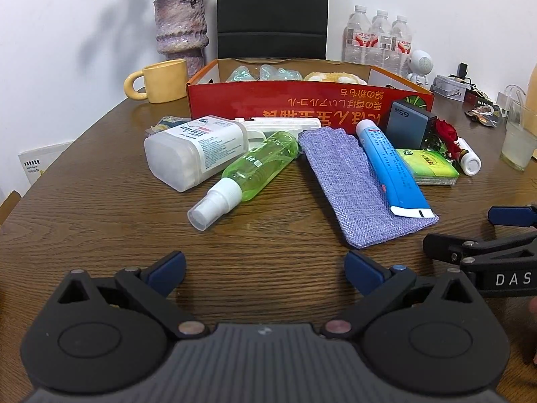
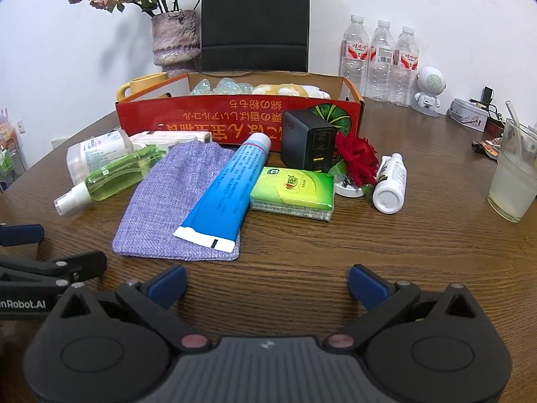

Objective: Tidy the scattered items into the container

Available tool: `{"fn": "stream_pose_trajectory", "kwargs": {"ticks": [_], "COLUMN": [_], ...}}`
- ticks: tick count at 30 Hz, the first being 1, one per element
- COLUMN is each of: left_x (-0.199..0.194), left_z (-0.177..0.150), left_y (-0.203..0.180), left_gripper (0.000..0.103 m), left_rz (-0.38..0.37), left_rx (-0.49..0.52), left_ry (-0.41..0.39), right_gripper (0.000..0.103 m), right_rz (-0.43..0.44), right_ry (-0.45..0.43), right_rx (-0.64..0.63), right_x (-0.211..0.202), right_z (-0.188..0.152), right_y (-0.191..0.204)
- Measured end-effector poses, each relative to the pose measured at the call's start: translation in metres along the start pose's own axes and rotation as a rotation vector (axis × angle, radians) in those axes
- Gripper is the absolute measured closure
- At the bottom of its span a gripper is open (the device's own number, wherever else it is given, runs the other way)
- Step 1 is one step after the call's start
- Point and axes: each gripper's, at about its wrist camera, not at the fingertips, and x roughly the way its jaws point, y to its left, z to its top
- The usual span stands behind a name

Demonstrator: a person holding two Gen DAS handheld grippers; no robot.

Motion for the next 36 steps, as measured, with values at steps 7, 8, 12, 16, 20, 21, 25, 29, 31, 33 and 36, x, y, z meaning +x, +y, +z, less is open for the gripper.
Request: {"fn": "stream_pose_trajectory", "kwargs": {"ticks": [7, 8, 12, 16, 20, 21, 25, 29, 31, 33, 36], "left_x": [0.0001, 0.0000, 0.0002, 0.0003, 0.0005, 0.0004, 0.0005, 0.0007, 0.0007, 0.0008, 0.0008], "left_z": [0.0001, 0.0001, 0.0001, 0.0000, -0.0003, -0.0004, -0.0004, -0.0002, -0.0001, 0.0000, 0.0004], "left_y": [-0.0002, -0.0001, 0.0002, 0.0001, -0.0001, -0.0003, -0.0009, -0.0012, -0.0013, -0.0014, -0.0020], "left_gripper": [0.000, 0.000, 0.000, 0.000, 0.000, 0.000, 0.000, 0.000, 0.000, 0.000, 0.000], "left_rz": [-0.001, -0.001, -0.003, -0.006, -0.008, -0.010, -0.014, -0.019, -0.021, -0.024, -0.024], "left_rx": [0.001, 0.002, 0.002, 0.004, 0.005, 0.008, 0.011, 0.013, 0.014, 0.014, 0.015], "left_ry": [0.000, 0.000, 0.000, 0.000, 0.000, 0.000, 0.000, 0.001, 0.001, 0.001, 0.001], "right_gripper": [0.000, 0.000, 0.000, 0.000, 0.000, 0.000, 0.000, 0.000, 0.000, 0.000, 0.000], "right_rz": [0.000, 0.000, 0.000, -0.001, -0.002, -0.002, -0.002, -0.002, -0.003, -0.003, -0.009], "right_ry": [0.000, 0.000, 0.000, 0.000, 0.000, 0.000, 0.000, 0.000, 0.000, 0.000, 0.000], "right_rx": [0.000, 0.000, 0.001, 0.000, 0.002, 0.002, 0.002, 0.003, 0.003, 0.003, 0.007], "right_x": [-0.0001, -0.0001, -0.0001, 0.0001, 0.0003, 0.0002, 0.0002, 0.0003, 0.0003, 0.0004, 0.0007], "right_z": [0.0000, 0.0000, -0.0002, -0.0002, -0.0002, -0.0002, -0.0003, -0.0003, -0.0003, -0.0003, -0.0002], "right_y": [0.0000, -0.0001, 0.0001, 0.0001, 0.0003, 0.0002, 0.0002, 0.0005, 0.0004, 0.0005, 0.0011]}}
